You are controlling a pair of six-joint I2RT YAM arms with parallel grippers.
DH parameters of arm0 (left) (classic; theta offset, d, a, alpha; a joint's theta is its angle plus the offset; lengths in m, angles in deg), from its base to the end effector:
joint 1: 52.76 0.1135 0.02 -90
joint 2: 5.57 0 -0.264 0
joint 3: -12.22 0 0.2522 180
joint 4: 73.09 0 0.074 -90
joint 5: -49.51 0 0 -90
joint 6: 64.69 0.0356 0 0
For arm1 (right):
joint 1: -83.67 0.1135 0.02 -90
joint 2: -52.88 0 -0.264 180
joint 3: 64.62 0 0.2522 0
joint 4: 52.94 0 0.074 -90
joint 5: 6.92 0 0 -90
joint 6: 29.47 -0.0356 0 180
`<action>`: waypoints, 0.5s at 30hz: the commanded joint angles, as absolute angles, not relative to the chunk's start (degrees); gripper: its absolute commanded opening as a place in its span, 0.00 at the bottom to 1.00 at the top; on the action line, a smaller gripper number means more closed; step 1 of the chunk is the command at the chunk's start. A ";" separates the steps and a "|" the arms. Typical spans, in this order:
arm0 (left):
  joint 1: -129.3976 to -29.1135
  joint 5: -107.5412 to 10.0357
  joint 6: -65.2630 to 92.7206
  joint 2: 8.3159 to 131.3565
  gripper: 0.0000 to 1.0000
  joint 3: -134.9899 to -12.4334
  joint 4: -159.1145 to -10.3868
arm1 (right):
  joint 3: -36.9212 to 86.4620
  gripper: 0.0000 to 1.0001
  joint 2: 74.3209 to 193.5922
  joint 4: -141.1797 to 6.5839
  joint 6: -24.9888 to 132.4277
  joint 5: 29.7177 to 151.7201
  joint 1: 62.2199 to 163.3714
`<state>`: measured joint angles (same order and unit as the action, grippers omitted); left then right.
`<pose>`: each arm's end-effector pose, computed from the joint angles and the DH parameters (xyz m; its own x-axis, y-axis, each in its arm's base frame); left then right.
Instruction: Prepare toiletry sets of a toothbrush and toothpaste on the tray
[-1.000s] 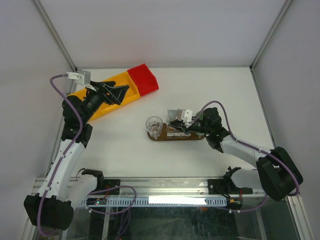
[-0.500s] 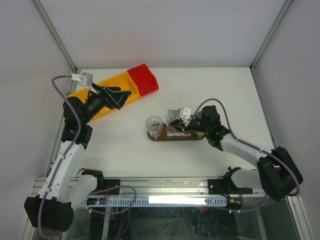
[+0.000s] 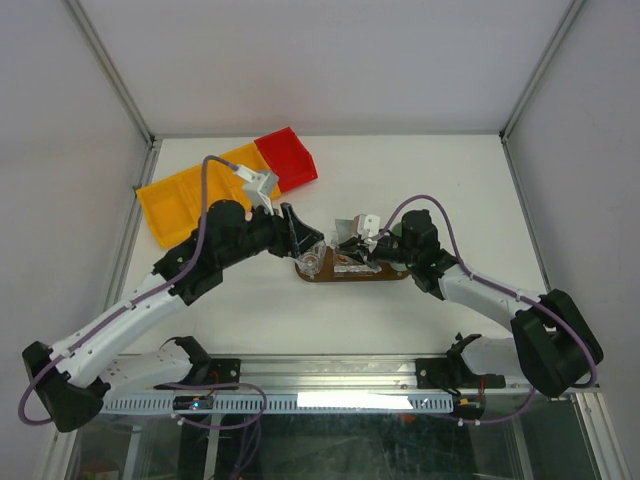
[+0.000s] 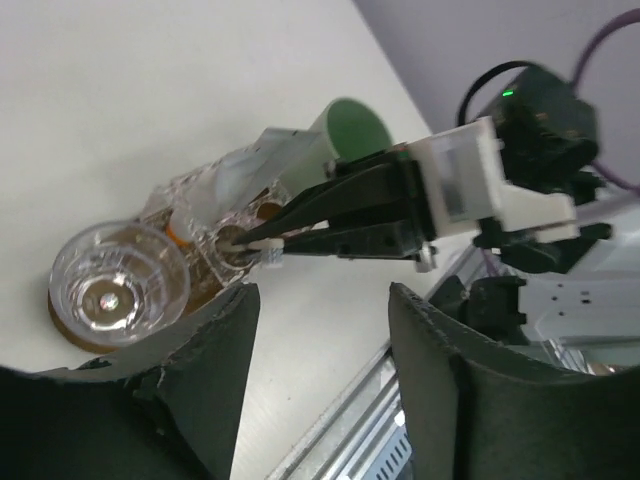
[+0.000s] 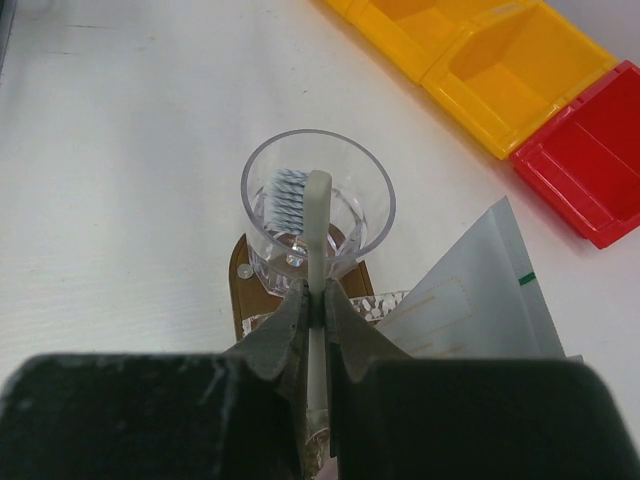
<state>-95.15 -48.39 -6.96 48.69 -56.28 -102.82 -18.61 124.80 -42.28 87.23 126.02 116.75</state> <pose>0.1559 -0.1489 0.3606 -0.5755 -0.1907 -0.7952 0.5420 0.6392 -0.5456 0.2058 0.1630 0.2279 0.2301 -0.2427 -0.9424 -0.9480 0.1630 -0.2734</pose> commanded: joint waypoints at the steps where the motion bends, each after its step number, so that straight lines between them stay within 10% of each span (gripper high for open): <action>1: -100.46 -34.41 -5.99 52.82 0.52 -58.61 -107.99 | -16.39 0.08 123.87 -41.04 87.62 127.11 116.61; 15: -102.94 -34.83 -2.76 65.90 0.44 -65.10 -106.01 | -16.75 0.08 123.28 -40.98 87.62 127.11 116.63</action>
<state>-102.34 -36.26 -4.82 64.16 -61.11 -108.37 -18.61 124.73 -42.41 87.23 126.02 116.75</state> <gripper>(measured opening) 0.479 0.084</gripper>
